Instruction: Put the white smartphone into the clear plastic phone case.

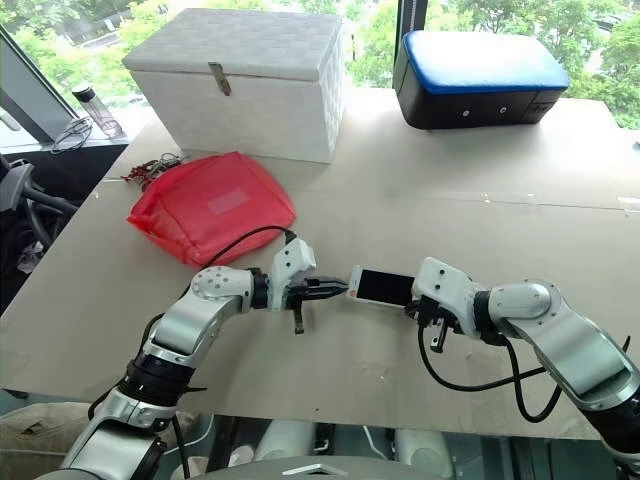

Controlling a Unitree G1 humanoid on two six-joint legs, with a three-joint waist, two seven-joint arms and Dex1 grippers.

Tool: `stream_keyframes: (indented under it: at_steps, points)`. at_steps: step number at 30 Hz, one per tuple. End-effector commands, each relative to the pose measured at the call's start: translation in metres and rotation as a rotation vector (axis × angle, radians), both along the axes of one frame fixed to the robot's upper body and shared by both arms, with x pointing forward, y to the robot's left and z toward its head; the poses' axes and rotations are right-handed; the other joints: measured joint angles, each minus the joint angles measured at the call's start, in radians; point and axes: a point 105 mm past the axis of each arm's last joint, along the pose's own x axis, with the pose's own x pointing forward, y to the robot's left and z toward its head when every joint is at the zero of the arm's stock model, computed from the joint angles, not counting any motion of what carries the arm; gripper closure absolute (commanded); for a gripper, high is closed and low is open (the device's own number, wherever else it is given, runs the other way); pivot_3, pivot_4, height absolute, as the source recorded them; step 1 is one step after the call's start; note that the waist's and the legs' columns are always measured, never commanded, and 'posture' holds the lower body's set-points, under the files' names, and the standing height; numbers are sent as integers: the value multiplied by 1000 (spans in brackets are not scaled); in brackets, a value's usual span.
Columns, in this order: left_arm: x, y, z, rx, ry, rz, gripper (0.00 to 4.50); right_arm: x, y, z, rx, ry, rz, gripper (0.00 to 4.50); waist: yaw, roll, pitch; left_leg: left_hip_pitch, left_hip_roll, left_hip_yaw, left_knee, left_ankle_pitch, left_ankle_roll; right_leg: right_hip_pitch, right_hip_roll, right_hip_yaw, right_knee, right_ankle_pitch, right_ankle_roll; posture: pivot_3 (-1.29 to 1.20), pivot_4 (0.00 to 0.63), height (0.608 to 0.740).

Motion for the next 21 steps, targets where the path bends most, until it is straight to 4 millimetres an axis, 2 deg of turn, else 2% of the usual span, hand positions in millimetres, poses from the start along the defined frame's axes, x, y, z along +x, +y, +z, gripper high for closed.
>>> stream_keyframes:
  at_steps: [1,8,14,21]
  points:
    - [1,5,1,-5,-21,-2,4465,2,-15,17,-13,-48,-39,4500,1,0,0,0,0,0,0,0,0,0,0,0,0,0,0,0,150,740]
    - [2,15,-7,29,-10,3,4465,1,-29,15,-45,-41,-76,4500,2,0,0,0,0,0,0,0,0,0,-2,0,0,0,0,0,150,740]
    - [0,1,-9,41,-2,-38,4465,8,-25,8,-49,-51,-84,4500,1,0,0,0,0,0,0,0,0,0,0,0,0,0,0,0,150,740]
    - [-2,-4,-10,43,-2,-75,4465,8,-25,6,-73,-49,-60,4500,8,0,0,0,-1,0,0,0,0,0,0,0,0,0,0,0,150,740]
